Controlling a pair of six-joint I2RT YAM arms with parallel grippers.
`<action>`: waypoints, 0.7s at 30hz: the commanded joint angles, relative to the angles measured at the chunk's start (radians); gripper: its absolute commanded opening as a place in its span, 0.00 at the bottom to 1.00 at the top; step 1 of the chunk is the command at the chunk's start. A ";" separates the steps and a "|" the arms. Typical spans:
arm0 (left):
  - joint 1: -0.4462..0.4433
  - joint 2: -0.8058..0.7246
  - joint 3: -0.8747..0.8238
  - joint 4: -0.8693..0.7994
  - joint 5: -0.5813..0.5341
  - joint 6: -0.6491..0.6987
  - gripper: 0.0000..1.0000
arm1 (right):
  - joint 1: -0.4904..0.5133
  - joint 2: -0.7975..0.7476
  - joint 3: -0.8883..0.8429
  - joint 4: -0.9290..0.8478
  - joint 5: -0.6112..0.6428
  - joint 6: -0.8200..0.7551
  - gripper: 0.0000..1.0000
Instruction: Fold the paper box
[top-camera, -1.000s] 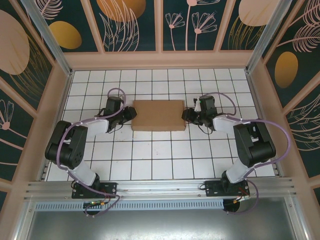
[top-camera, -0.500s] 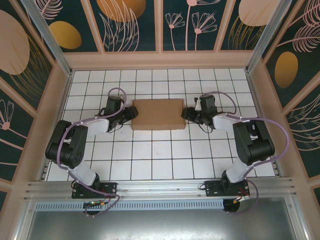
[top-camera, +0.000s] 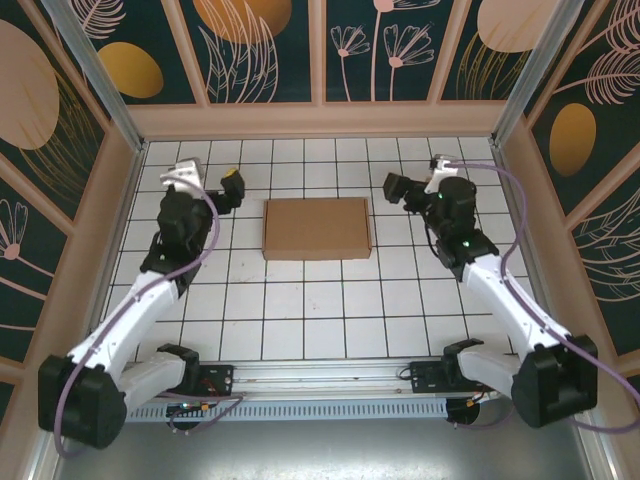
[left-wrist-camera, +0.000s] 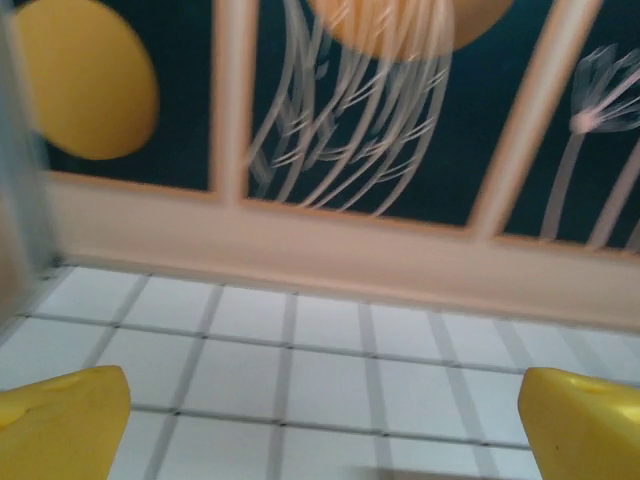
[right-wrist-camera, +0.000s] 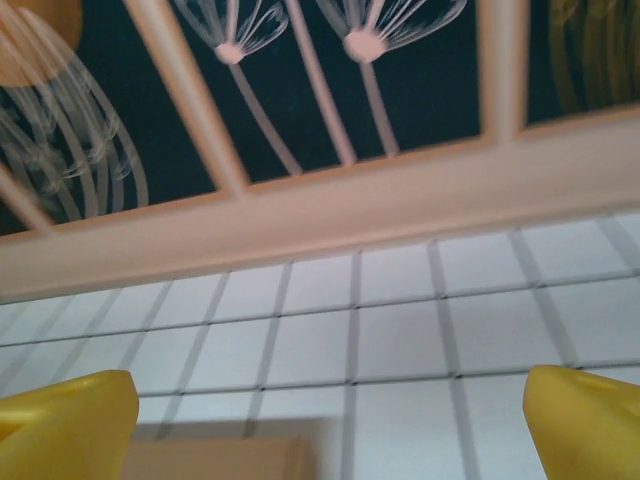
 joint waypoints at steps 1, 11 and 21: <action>0.051 0.132 -0.068 0.104 -0.102 0.189 0.99 | -0.011 0.029 -0.168 0.249 0.191 -0.235 0.99; 0.131 0.286 -0.260 0.516 -0.297 -0.045 0.99 | -0.155 0.250 -0.510 0.857 0.142 -0.235 0.99; 0.282 0.423 -0.325 0.788 0.277 0.078 0.99 | -0.337 0.502 -0.583 1.229 -0.204 -0.131 0.99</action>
